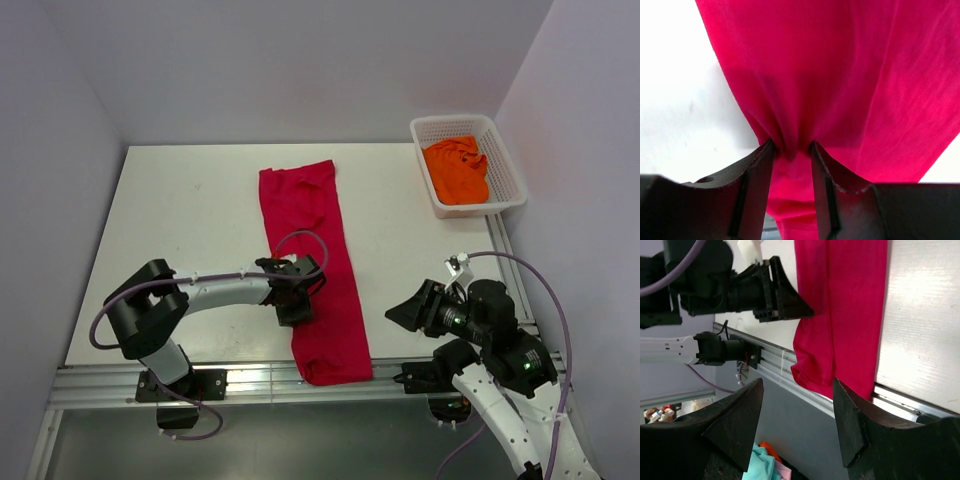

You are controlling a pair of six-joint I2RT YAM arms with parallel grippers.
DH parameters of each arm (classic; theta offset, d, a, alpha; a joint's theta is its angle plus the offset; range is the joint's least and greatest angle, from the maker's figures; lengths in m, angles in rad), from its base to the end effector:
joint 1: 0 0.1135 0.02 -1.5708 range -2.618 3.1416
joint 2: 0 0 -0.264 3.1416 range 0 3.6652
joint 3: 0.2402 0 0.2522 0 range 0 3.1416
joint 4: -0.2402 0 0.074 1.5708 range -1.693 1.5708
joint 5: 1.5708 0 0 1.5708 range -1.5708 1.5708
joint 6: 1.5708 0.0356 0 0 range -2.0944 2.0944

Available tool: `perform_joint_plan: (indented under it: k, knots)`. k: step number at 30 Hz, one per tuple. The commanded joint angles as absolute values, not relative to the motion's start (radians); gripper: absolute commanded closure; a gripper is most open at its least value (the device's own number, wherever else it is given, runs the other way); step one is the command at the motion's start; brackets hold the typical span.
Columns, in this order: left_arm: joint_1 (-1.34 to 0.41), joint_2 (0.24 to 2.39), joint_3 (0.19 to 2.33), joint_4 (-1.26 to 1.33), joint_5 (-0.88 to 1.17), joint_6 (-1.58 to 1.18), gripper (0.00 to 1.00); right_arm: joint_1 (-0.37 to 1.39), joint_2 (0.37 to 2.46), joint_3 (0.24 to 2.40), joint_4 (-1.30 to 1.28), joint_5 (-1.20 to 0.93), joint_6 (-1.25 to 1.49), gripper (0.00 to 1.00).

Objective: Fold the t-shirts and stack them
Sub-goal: Rotate the tshirt 90 degrees

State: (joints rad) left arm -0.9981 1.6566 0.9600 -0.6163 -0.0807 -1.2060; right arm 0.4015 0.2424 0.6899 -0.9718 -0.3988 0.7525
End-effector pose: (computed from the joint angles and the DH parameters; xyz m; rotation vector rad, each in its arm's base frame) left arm 0.1633 -0.2480 0.1595 -0.3203 2.9224 -0.2865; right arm 0.0416 0.0327 0.2835 0.1337 2.2461 1.0819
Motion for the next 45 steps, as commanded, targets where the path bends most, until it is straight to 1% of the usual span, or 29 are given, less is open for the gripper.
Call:
perform_joint_plan:
  k: [1, 7, 11, 16, 19, 22, 27, 28, 30, 31, 35, 37, 45]
  knots:
    - [-1.055, 1.635, 0.879, -0.683, -0.075, -1.302, 0.57, 0.407, 0.230, 0.666, -0.982, -0.379, 0.772, 0.35]
    - [-1.136, 1.571, 0.808, -0.693, -0.095, -1.388, 0.59, 0.407, 0.252, 0.646, -0.980, -0.383, 0.750, 0.36]
    - [-1.178, 1.482, 0.870, -0.807, -0.179, -1.428, 0.58, 0.407, 0.253, 0.632, -0.966, -0.397, 0.750, 0.36]
    - [-1.181, 1.382, 0.952, -0.938, -0.250, -1.459, 0.56, 0.405, 0.268, 0.611, -0.943, -0.414, 0.747, 0.36]
    - [-1.180, 1.362, 0.995, -0.974, -0.281, -1.462, 0.54, 0.407, 0.281, 0.606, -0.930, -0.422, 0.739, 0.36]
    - [-1.160, 1.370, 1.003, -0.953, -0.308, -1.428, 0.52, 0.408, 0.293, 0.594, -0.907, -0.431, 0.736, 0.36]
    - [-1.023, 1.466, 1.022, -0.825, -0.288, -1.284, 0.56, 0.407, 0.319, 0.581, -0.874, -0.442, 0.733, 0.36]
    - [-0.970, 1.512, 1.047, -0.813, -0.285, -1.263, 0.56, 0.407, 0.328, 0.587, -0.873, -0.442, 0.729, 0.36]
    - [-0.921, 1.569, 1.087, -0.796, -0.281, -1.197, 0.57, 0.407, 0.339, 0.597, -0.874, -0.436, 0.716, 0.36]
    - [-0.882, 1.636, 1.113, -0.796, -0.281, -1.171, 0.58, 0.407, 0.347, 0.607, -0.879, -0.433, 0.713, 0.36]
    - [-0.813, 1.816, 1.289, -0.825, -0.281, -1.068, 0.60, 0.407, 0.364, 0.623, -0.882, -0.414, 0.695, 0.36]
    - [-0.792, 1.902, 1.342, -0.830, -0.273, -1.045, 0.60, 0.407, 0.368, 0.626, -0.881, -0.411, 0.693, 0.36]
    - [-0.692, 2.109, 1.538, -0.854, -0.207, -0.983, 0.62, 0.407, 0.442, 0.640, -0.868, -0.380, 0.657, 0.36]
